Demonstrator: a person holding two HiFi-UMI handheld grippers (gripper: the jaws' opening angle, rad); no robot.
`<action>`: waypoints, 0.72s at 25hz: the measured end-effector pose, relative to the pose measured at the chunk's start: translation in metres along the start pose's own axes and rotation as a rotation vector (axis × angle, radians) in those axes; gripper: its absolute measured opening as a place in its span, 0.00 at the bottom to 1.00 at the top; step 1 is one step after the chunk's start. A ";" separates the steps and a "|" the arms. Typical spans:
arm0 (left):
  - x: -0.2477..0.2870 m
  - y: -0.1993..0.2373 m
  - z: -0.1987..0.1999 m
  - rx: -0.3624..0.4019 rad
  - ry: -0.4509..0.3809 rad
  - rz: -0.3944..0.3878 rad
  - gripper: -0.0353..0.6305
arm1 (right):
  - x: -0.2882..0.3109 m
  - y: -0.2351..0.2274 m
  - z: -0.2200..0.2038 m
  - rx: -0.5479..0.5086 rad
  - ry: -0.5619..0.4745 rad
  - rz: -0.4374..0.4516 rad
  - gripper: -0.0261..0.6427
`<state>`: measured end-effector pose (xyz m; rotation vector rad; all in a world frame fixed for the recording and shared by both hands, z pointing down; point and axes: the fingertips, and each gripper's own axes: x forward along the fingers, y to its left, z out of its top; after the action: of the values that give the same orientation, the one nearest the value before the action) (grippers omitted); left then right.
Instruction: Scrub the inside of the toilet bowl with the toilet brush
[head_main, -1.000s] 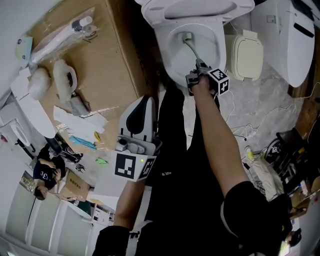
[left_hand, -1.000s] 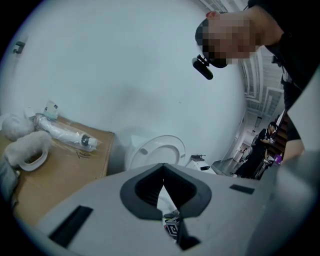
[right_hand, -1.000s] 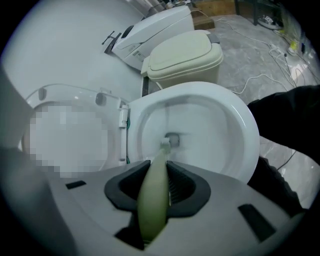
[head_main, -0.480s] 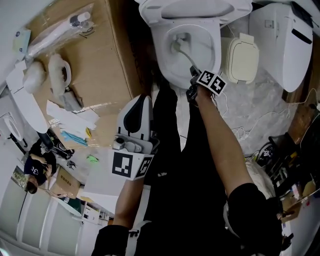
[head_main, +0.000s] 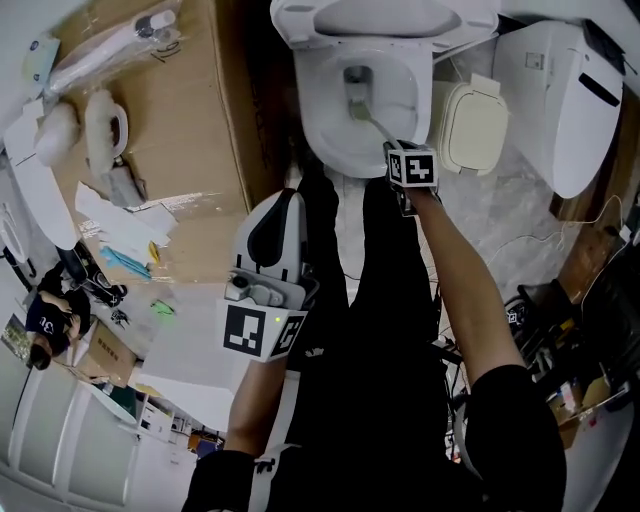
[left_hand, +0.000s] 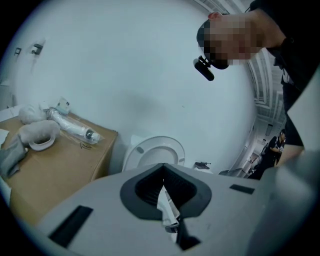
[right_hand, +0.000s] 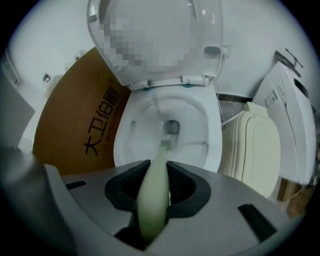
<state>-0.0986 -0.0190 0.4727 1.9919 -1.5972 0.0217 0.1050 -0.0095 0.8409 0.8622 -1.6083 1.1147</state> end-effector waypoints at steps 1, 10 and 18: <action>0.000 -0.002 -0.002 -0.001 0.000 0.003 0.06 | -0.001 0.000 0.000 -0.068 0.014 -0.001 0.20; 0.003 -0.014 -0.013 -0.026 -0.028 0.065 0.06 | -0.007 -0.027 0.006 -0.860 0.147 -0.043 0.20; 0.005 -0.019 -0.013 -0.070 -0.071 0.147 0.06 | -0.006 -0.045 0.031 -1.285 0.210 -0.065 0.20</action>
<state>-0.0757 -0.0153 0.4776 1.8382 -1.7626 -0.0482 0.1376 -0.0537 0.8434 -0.0701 -1.6663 -0.0242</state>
